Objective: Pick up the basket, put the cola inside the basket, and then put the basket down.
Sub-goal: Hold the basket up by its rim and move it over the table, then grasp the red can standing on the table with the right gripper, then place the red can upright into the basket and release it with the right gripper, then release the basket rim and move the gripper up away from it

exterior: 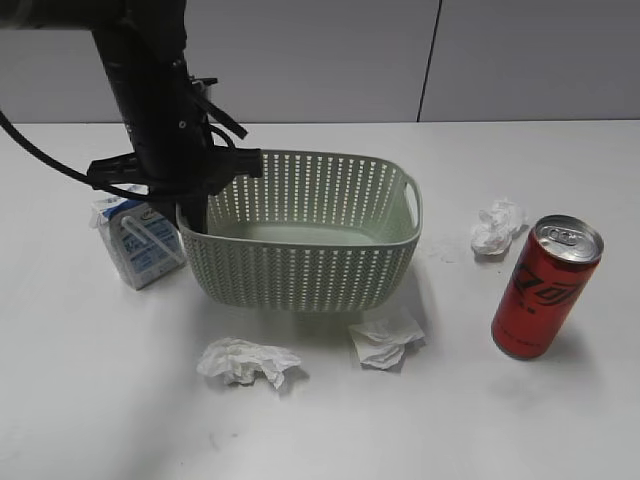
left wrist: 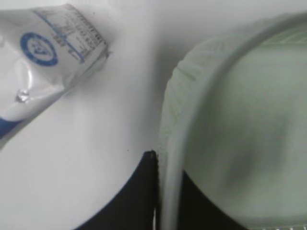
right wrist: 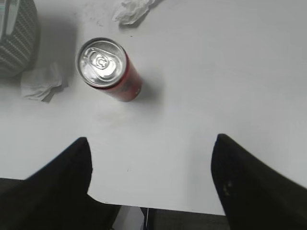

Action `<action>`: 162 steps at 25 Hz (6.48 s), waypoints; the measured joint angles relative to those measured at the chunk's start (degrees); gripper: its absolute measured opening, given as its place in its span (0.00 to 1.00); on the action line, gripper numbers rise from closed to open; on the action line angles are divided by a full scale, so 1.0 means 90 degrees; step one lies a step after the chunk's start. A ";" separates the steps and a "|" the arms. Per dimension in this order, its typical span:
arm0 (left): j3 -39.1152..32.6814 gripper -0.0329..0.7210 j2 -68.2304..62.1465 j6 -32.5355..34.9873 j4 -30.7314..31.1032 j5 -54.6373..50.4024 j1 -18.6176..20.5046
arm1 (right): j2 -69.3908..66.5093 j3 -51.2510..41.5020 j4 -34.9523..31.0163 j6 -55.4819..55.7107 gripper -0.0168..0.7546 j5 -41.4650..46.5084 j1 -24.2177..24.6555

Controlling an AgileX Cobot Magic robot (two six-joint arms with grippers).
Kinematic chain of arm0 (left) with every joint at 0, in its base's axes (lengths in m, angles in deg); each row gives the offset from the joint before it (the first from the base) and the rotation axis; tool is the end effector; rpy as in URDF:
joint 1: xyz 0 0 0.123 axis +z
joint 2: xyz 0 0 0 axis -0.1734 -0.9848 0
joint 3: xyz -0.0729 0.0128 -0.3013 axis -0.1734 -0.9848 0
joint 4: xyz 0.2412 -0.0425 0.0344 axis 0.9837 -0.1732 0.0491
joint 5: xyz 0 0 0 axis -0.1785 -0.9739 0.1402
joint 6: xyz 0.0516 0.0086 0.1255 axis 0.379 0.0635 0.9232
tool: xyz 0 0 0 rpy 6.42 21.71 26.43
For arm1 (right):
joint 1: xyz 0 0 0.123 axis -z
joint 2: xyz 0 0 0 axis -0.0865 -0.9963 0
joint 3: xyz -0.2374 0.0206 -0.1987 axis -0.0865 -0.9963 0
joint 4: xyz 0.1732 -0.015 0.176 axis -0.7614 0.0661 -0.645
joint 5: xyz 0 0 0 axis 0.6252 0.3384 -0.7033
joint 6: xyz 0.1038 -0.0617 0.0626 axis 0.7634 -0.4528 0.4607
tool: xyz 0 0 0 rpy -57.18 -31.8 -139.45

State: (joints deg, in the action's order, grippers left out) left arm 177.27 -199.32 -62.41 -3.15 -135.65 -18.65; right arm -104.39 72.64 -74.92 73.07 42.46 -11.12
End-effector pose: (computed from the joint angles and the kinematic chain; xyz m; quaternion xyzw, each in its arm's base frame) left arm 0.3503 -0.2197 0.1891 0.0042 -0.9957 0.0862 0.0333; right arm 0.1745 0.0363 0.3462 -0.0508 0.9595 0.0810 0.2650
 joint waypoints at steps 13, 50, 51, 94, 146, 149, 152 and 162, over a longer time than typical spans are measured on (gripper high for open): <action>0.0000 0.05 0.0000 0.0020 0.0071 0.0157 0.0000 | -0.2933 0.1038 0.0274 0.0816 0.87 -0.0336 -0.1312; 0.0000 0.05 0.0000 0.0020 0.0343 0.0419 0.0000 | -0.5059 0.1071 0.0296 0.1699 0.72 -0.0165 -0.1312; 0.0000 0.05 0.0000 0.0020 0.0348 0.0419 0.0000 | -0.5072 0.1071 0.0290 0.1699 0.72 -0.0165 -0.1312; 0.0000 0.05 -0.0057 0.0345 0.0234 0.1095 -0.0411 | -0.4970 0.4891 -0.0306 0.0225 0.70 0.0376 -0.2731; -0.0013 0.05 -0.0135 0.0548 -0.0404 0.0990 0.0197 | -0.4957 0.5730 0.0481 0.0189 0.84 0.0305 -0.1211; -0.0013 0.05 -0.0135 0.0548 -0.0411 0.0990 0.0238 | -0.4437 0.5342 0.0694 0.0106 0.83 0.0276 -0.1211; -0.0013 0.05 -0.0135 0.0548 -0.0416 0.1023 0.0245 | -0.3763 0.4539 0.1097 0.0066 0.83 0.0276 -0.1211; -0.0013 0.05 -0.0135 0.0535 -0.0432 0.1097 0.0245 | -0.0995 0.1100 0.1543 0.0046 0.79 0.0269 -0.1211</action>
State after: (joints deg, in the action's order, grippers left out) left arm 177.15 -200.54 -57.59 -7.04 -125.77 -16.44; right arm -113.34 82.54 -61.04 73.48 44.88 -22.03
